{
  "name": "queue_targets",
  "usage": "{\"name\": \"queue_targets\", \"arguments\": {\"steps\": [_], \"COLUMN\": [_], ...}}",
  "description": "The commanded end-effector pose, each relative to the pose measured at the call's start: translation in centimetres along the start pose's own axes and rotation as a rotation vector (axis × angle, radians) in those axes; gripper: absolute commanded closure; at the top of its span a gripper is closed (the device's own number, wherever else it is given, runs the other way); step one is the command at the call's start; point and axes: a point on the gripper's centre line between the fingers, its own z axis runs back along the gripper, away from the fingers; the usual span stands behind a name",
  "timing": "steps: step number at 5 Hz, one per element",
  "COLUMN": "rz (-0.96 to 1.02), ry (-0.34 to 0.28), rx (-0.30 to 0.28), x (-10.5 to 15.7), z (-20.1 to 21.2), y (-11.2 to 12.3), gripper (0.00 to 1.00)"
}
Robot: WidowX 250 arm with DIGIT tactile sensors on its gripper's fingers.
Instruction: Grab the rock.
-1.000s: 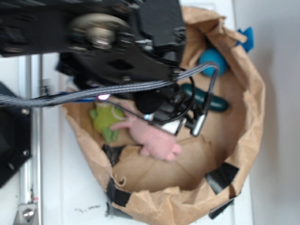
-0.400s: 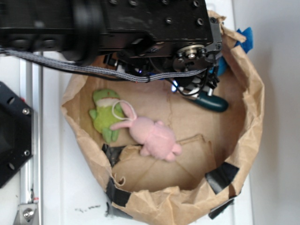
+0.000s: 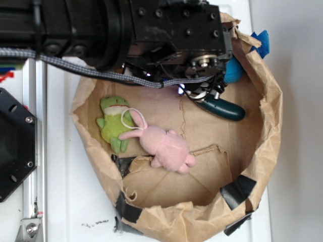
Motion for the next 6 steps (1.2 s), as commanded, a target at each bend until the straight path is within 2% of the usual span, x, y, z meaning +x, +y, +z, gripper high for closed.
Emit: {"name": "queue_targets", "arguments": {"steps": [1,2,4,6], "rz": [0.055,0.069,0.12,0.141], "ry": [-0.075,-0.112,-0.169,-0.226], "rx": [-0.063,-0.057,0.0,-0.008], "x": [-0.4,-0.5,1.2,2.2], "z": [3.8,3.9,1.7,1.3], "y": [3.1,3.7,3.5,2.9], "gripper": [0.0,0.0,0.0,0.0]}}
